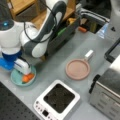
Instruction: Pick up the pan. Place the pan on the table. Pick up the bowl. Place the bowl on the stove.
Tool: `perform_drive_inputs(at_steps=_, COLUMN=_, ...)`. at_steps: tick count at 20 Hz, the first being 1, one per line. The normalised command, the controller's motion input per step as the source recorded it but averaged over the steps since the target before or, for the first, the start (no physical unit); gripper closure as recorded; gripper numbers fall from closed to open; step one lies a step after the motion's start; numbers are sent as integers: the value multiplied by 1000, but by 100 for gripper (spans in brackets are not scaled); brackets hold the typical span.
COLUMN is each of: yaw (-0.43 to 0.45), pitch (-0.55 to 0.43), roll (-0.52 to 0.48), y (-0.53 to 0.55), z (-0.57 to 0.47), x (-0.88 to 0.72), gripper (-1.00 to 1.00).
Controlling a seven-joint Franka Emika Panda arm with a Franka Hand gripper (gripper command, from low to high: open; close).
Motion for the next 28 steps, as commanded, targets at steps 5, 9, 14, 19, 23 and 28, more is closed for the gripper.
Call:
perform_drive_inputs(at_steps=5, yaw=4, pitch=-17, roll=82, y=90, z=2, x=-65, gripper=100)
perform_drive_inputs(at_steps=9, yaw=-13, pitch=-30, roll=85, y=89, z=-6, x=-80, gripper=100)
perform_drive_inputs(at_steps=14, yaw=-34, pitch=-17, roll=90, y=49, z=-64, x=-122, gripper=100)
perform_drive_inputs(at_steps=19, yaw=-43, pitch=-13, roll=94, y=61, z=-73, x=-122, gripper=100)
perform_drive_inputs(at_steps=23, yaw=-44, pitch=-6, roll=104, y=57, z=-38, x=-98, gripper=100)
perform_drive_inputs(at_steps=28, yaw=-42, pitch=16, roll=109, y=45, z=21, x=-46, gripper=100)
